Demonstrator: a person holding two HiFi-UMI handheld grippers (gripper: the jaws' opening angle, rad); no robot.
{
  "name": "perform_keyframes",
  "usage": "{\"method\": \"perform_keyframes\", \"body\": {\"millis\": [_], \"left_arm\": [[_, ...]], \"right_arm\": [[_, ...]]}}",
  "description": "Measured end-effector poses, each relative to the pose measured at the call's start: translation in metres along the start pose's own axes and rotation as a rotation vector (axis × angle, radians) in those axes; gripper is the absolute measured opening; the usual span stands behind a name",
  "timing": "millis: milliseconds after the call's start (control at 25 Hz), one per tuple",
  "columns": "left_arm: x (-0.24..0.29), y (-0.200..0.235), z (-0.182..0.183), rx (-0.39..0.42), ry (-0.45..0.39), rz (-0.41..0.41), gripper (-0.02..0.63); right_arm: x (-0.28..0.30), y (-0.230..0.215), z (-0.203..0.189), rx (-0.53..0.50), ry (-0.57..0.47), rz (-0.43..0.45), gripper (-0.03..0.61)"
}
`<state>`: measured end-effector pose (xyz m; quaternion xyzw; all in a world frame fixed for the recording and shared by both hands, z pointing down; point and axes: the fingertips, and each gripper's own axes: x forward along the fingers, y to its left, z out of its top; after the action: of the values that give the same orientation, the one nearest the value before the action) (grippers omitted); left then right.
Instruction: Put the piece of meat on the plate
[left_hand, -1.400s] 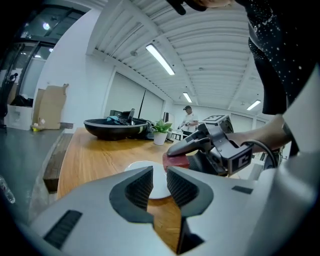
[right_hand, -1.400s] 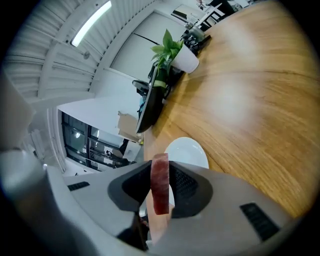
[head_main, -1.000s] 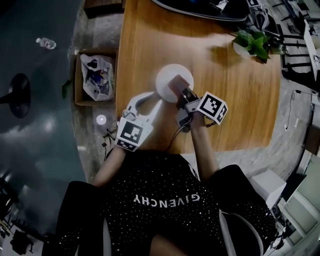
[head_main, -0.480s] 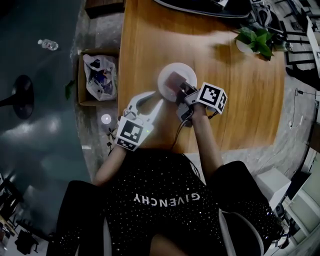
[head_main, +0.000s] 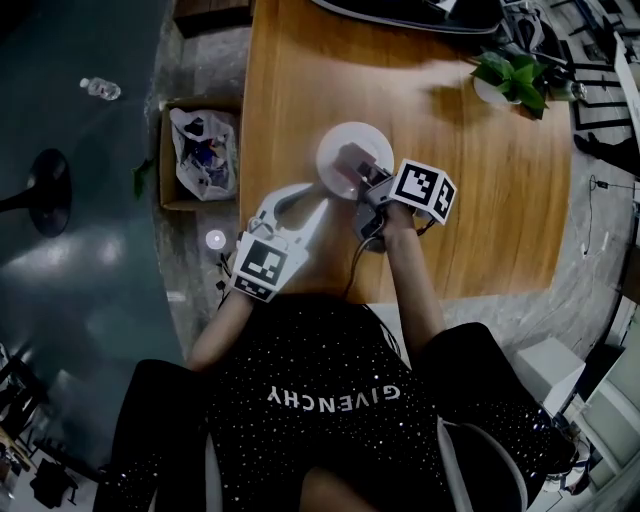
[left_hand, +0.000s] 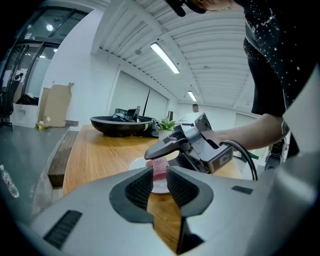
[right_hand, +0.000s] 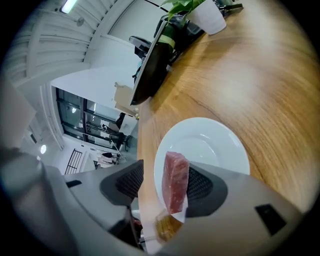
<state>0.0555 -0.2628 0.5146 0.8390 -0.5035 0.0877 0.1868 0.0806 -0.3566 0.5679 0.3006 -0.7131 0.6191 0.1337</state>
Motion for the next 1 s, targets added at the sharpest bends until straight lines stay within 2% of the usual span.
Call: {"method": "perform_keyframes", "body": {"millis": [160, 400, 720, 840, 1000], "left_arm": [[-0.004, -0.011, 0.0, 0.002, 0.001, -0.022, 0.091], [-0.009, -0.028, 0.003, 0.019, -0.007, -0.057, 0.091], [-0.017, -0.038, 0.004, 0.035, -0.028, -0.065, 0.091], [-0.02, -0.039, 0.005, 0.038, -0.037, -0.065, 0.091], [-0.022, -0.042, 0.006, 0.041, -0.045, -0.076, 0.091]], "right_arm": [[-0.006, -0.006, 0.004, 0.046, -0.024, -0.06, 0.254], [-0.006, -0.006, 0.019, 0.14, -0.043, -0.089, 0.278], [-0.02, -0.018, 0.024, 0.123, -0.082, -0.191, 0.278], [-0.027, -0.023, 0.022, 0.132, -0.104, -0.2, 0.279], [-0.035, -0.022, 0.018, 0.176, -0.125, -0.154, 0.281]]}}
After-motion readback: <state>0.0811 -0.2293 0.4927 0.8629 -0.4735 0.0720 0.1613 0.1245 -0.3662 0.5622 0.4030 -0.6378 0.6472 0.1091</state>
